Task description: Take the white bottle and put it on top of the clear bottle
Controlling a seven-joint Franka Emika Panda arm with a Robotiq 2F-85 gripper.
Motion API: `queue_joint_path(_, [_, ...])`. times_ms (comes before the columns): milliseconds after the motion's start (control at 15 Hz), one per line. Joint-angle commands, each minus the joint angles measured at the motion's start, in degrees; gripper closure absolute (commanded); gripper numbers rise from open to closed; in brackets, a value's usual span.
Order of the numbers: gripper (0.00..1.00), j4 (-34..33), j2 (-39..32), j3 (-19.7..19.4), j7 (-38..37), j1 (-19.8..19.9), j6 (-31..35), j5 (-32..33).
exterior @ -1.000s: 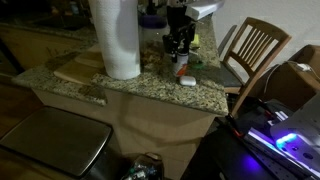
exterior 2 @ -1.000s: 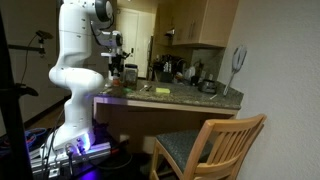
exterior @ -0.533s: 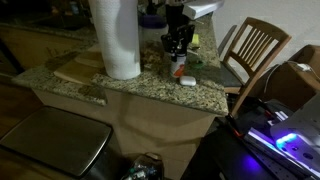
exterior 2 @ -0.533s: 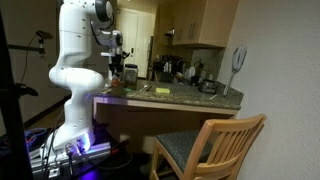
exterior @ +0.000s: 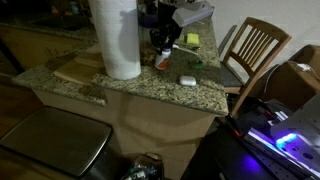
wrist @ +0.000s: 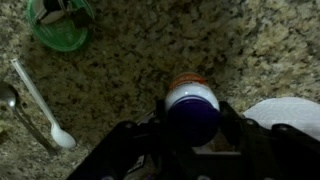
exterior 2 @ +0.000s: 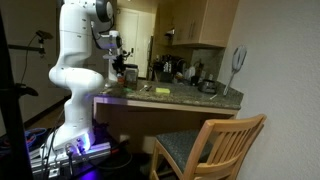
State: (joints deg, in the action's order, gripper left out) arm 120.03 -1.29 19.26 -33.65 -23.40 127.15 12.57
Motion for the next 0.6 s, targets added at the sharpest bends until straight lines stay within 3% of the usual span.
queue_joint_path(0, [0.71,-0.3,-0.3,0.7,2.8,0.6,-2.8,-1.8])
queue_joint_path(200, [0.71,0.9,0.0,0.6,14.0,1.0,2.5,-7.5])
queue_joint_path(267, [0.71,8.4,10.7,-0.1,20.3,2.0,4.3,-12.0])
queue_joint_path(400, [0.71,10.0,14.1,-0.9,28.0,2.3,6.5,-16.1])
queue_joint_path(533, [0.71,11.3,19.6,-2.7,36.6,1.7,3.6,-21.2])
